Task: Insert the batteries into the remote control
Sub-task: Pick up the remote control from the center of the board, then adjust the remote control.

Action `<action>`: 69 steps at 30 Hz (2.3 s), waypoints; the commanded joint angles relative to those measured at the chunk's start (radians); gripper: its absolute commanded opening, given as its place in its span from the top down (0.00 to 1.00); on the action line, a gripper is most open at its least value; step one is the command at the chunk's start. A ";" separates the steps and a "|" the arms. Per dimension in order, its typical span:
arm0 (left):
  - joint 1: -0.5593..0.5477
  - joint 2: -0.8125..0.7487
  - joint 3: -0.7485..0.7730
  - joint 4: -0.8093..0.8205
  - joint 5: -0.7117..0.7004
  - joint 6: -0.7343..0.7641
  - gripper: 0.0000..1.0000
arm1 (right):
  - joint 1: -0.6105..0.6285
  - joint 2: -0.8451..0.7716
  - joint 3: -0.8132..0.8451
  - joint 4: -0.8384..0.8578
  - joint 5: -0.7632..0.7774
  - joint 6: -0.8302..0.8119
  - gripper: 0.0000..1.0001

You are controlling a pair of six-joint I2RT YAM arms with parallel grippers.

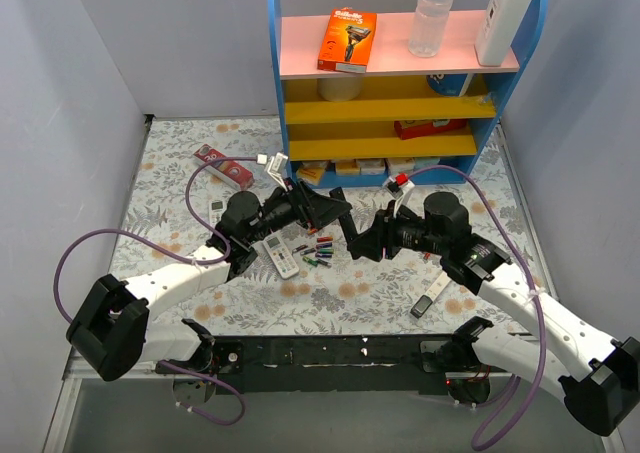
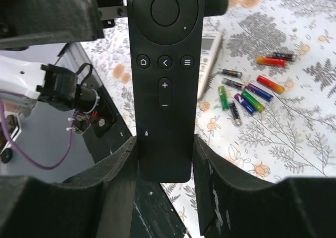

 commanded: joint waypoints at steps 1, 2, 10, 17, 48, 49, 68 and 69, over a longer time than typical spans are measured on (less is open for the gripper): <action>-0.006 -0.021 -0.030 0.108 0.017 -0.005 0.02 | 0.003 -0.029 -0.007 0.141 -0.096 0.047 0.92; -0.009 -0.018 -0.031 0.119 0.023 -0.006 0.02 | 0.003 -0.029 -0.007 0.156 -0.105 0.050 0.92; -0.011 -0.023 -0.060 0.206 0.083 -0.040 0.02 | 0.003 -0.050 -0.061 0.287 -0.152 0.145 0.92; -0.011 -0.014 -0.083 0.312 0.143 -0.104 0.16 | 0.003 -0.049 -0.089 0.353 -0.183 0.196 0.92; -0.012 -0.129 0.125 -0.530 -0.421 -0.043 1.00 | 0.044 -0.017 0.012 0.158 0.154 -0.043 0.05; -0.012 -0.121 0.139 -0.567 -0.437 -0.060 1.00 | 0.064 0.000 0.022 0.152 0.180 -0.057 0.05; -0.011 -0.075 0.225 -0.796 -0.551 -0.164 1.00 | 0.314 0.298 0.121 0.230 0.546 -0.156 0.18; -0.011 -0.073 0.230 -0.796 -0.552 -0.163 1.00 | 0.316 0.313 0.127 0.233 0.561 -0.154 0.20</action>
